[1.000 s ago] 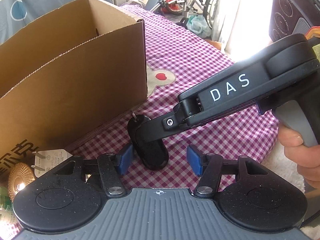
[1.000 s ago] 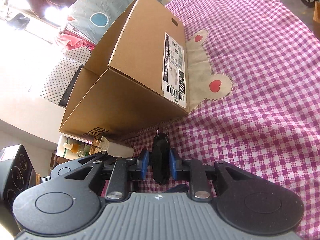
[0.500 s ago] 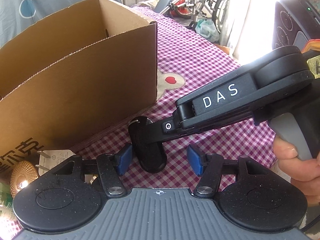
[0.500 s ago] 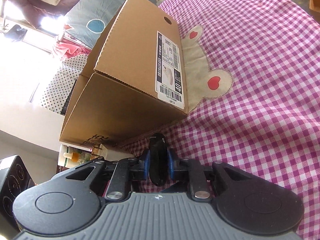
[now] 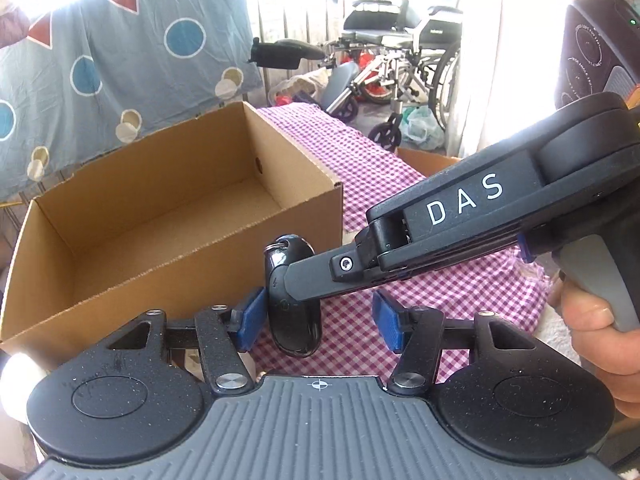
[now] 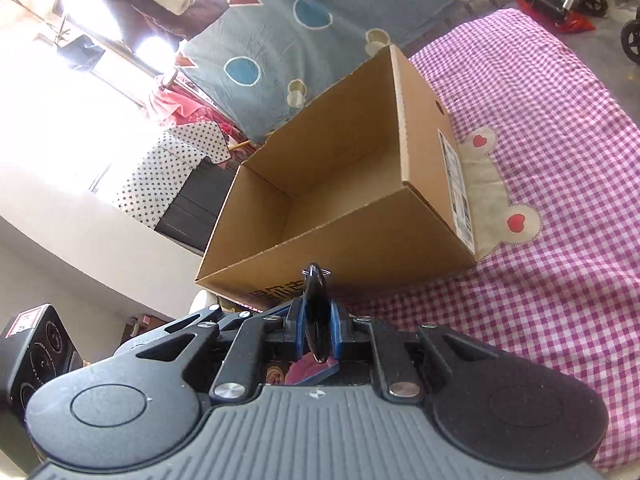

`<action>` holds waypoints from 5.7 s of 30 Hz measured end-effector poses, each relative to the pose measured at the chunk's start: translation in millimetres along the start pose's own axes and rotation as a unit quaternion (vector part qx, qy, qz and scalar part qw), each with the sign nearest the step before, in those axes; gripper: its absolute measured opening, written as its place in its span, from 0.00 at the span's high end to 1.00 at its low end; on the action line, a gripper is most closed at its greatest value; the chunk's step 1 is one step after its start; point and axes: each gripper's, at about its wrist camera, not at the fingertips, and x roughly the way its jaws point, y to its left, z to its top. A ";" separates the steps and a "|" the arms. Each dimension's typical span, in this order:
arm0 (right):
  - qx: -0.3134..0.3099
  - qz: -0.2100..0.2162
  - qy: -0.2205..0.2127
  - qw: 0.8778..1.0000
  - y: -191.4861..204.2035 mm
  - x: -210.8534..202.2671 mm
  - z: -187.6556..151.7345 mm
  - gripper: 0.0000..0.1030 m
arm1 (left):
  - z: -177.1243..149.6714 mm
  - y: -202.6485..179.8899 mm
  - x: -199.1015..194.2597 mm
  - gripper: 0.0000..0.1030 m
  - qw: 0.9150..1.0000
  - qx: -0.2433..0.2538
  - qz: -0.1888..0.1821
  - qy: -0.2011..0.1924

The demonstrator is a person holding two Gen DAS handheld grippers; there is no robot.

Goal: Organize rigid objects
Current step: 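Lift the mouse with the right gripper into the box and open, then lower the right gripper onto the black cylinder and grasp it, then carry the black cylinder with the right gripper into the box and release, then move the right gripper to the pink silicone cup and pinch its rim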

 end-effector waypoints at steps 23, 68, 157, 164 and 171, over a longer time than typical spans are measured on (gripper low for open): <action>0.065 0.026 0.156 0.985 8.1 280.4 153.4 0.86 | 72.5 192.9 98.9 0.39 0.978 -0.053 0.155 0.132; -0.079 -0.091 0.060 0.991 -1.0 26.7 -51.0 0.62 | -69.9 12.5 -3.0 0.42 0.994 -0.073 -0.061 0.052; -0.015 -0.031 0.251 0.967 46.5 294.9 126.7 0.77 | 40.4 181.4 64.7 0.38 0.975 -0.105 0.126 0.152; -0.021 -0.028 0.216 0.976 49.7 263.3 135.4 0.77 | 45.9 186.8 45.1 0.39 0.977 -0.126 0.121 0.123; -0.049 -0.001 0.147 0.988 64.4 164.7 137.7 0.76 | 46.4 171.9 -12.6 0.38 0.984 -0.135 0.104 0.060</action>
